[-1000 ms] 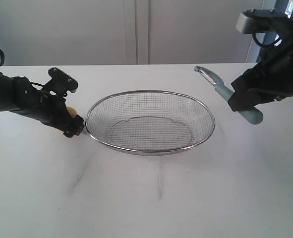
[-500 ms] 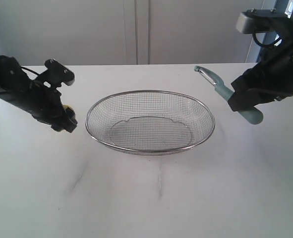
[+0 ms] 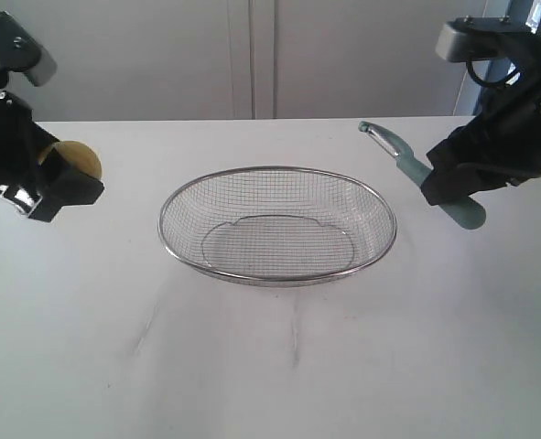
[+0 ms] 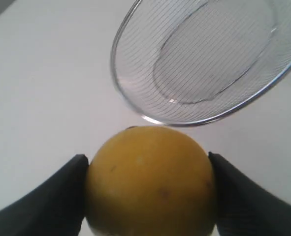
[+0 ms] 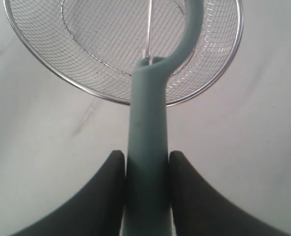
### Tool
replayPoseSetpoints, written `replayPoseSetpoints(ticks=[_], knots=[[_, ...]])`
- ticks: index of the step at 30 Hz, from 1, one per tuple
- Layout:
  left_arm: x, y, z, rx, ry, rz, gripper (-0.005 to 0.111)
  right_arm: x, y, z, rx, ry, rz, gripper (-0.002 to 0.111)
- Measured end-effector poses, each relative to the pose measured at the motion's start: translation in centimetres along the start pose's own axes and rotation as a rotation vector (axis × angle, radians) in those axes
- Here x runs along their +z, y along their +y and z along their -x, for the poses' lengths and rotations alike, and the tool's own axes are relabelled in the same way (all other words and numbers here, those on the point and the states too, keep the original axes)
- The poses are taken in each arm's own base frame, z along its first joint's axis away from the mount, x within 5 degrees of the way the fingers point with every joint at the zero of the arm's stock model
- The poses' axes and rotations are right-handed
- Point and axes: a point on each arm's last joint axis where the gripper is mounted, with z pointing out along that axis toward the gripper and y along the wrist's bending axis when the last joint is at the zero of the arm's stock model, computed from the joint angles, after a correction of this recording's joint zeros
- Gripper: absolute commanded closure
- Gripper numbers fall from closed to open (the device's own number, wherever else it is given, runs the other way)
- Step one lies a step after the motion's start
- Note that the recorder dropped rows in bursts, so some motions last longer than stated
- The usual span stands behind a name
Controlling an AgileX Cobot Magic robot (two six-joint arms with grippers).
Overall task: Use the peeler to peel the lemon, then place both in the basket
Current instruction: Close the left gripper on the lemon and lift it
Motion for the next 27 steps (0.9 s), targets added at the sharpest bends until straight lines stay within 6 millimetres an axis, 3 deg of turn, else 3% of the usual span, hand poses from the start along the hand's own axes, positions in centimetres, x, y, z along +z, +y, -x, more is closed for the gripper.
replayPoseSetpoints(ticks=[6, 12, 27], knots=[[-3.5, -3.9, -0.6, 0.045, -0.252, -0.066, 0.107, 0.0, 0.0, 0.0, 0.0, 0.0, 0.0, 0.108], [-6.1, -6.2, 0.1, 0.056, -0.387, -0.177, 0.107, 0.0, 0.0, 0.0, 0.0, 0.0, 0.0, 0.108], [-6.5, -8.4, 1.0, 0.073, -0.449, -0.287, 0.107, 0.0, 0.0, 0.0, 0.0, 0.0, 0.0, 0.108]])
